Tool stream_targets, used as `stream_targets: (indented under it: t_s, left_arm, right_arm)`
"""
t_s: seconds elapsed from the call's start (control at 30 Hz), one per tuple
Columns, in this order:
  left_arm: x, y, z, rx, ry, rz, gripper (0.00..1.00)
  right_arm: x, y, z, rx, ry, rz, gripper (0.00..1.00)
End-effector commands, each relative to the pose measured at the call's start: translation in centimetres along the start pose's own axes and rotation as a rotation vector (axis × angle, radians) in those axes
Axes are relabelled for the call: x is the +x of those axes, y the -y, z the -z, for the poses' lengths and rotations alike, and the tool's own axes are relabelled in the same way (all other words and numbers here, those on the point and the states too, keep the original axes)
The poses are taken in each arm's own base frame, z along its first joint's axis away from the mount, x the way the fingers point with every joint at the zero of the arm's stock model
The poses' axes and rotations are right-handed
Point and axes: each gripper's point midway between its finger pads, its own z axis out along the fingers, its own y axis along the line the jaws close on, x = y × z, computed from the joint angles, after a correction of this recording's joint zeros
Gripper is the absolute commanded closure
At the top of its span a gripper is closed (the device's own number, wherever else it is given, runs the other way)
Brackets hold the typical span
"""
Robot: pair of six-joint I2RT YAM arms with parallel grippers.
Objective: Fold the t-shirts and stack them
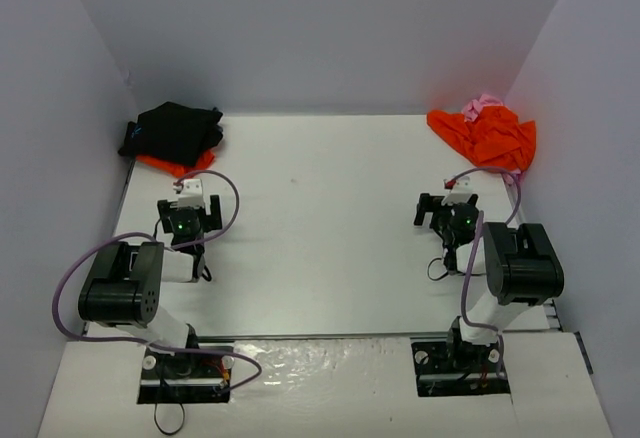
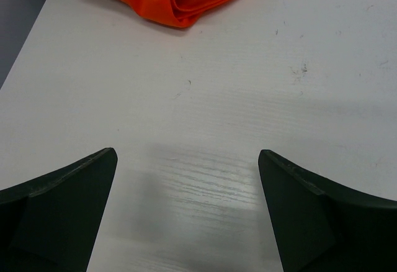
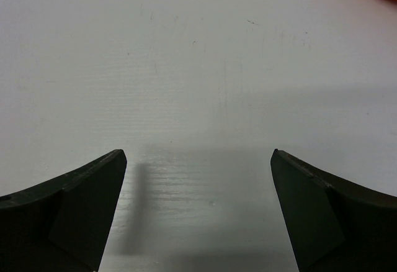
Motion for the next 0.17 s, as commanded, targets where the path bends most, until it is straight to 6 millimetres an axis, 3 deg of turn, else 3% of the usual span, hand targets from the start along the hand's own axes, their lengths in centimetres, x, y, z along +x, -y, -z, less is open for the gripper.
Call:
stream_targets:
  t_s: [0.0, 0.13]
  left_arm:
    - [-4.22, -0.41, -0.37, -0.021, 0.137, 0.058, 0.03]
    - [-4.24, -0.41, -0.37, -0.021, 0.138, 0.058, 0.03]
  right_arm:
    - [-7.45, 0.41, -0.38, 0.005, 0.256, 0.026, 0.0]
    - [-7.58, 0.3, -0.5, 0.008, 0.257, 0.03, 0.0]
